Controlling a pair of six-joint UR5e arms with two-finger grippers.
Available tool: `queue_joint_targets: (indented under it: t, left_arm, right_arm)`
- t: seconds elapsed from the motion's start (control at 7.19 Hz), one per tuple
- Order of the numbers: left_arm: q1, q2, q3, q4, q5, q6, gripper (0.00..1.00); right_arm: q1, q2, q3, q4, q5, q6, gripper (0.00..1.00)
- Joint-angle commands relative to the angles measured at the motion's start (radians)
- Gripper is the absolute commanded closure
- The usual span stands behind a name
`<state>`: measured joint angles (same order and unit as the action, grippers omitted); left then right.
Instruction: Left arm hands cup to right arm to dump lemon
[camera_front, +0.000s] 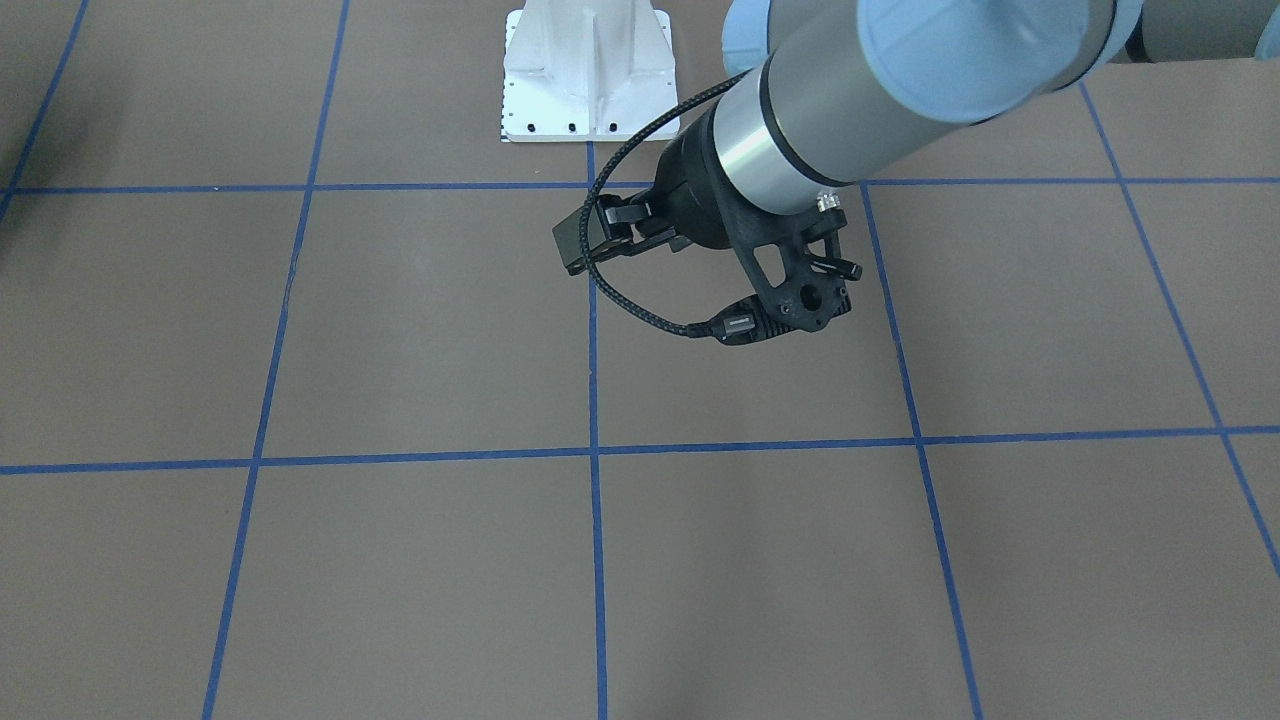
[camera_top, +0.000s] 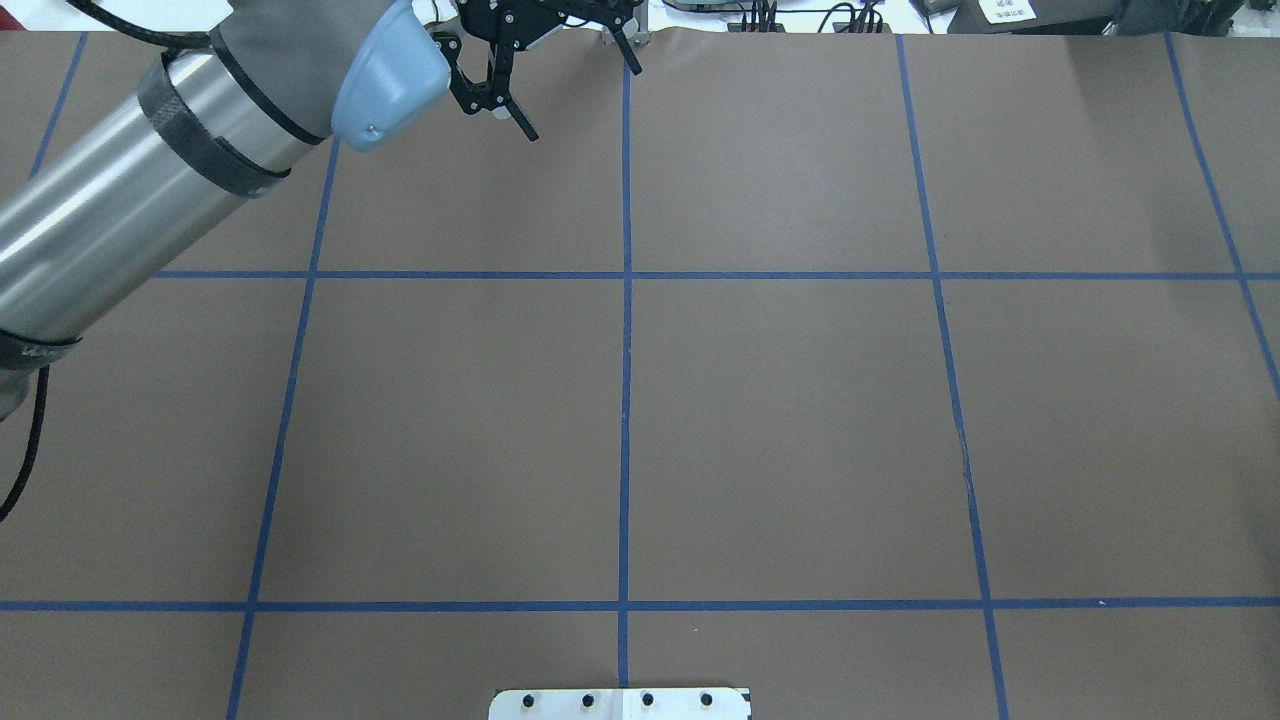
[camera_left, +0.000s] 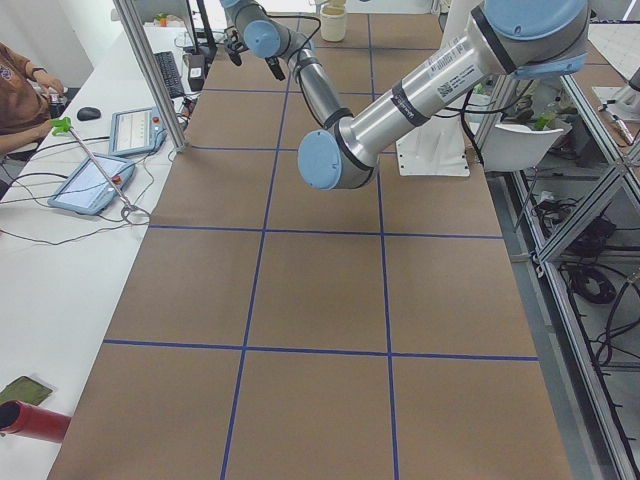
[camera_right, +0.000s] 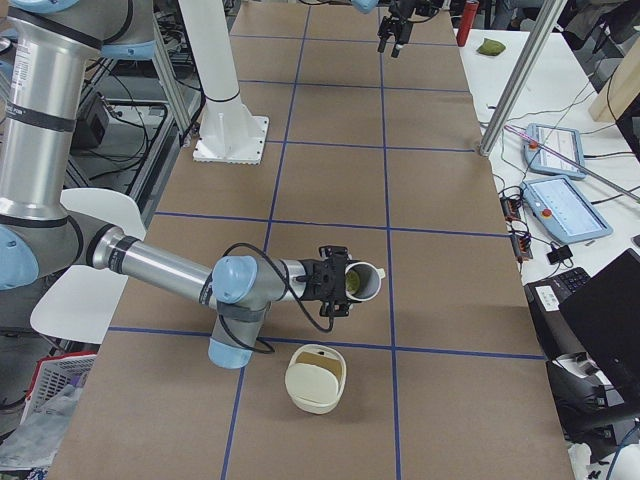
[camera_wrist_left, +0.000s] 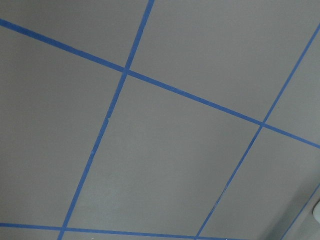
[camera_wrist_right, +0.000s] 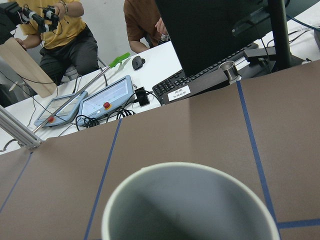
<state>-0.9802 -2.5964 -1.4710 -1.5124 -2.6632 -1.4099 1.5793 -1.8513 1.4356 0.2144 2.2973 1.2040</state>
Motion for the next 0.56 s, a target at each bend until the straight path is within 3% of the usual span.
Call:
queue_joint_targets:
  t: [0.0, 0.42]
  left_arm:
    - [-0.002, 0.001, 0.000, 0.000, 0.000, 0.000, 0.00]
    - [-0.003, 0.001, 0.000, 0.000, 0.002, 0.000, 0.00]
  right_arm:
    - [0.001, -0.006, -0.068, 0.182, 0.010, 0.245, 1.00]
    - [0.005, 0.014, -0.112, 0.298, 0.004, 0.517, 1.00]
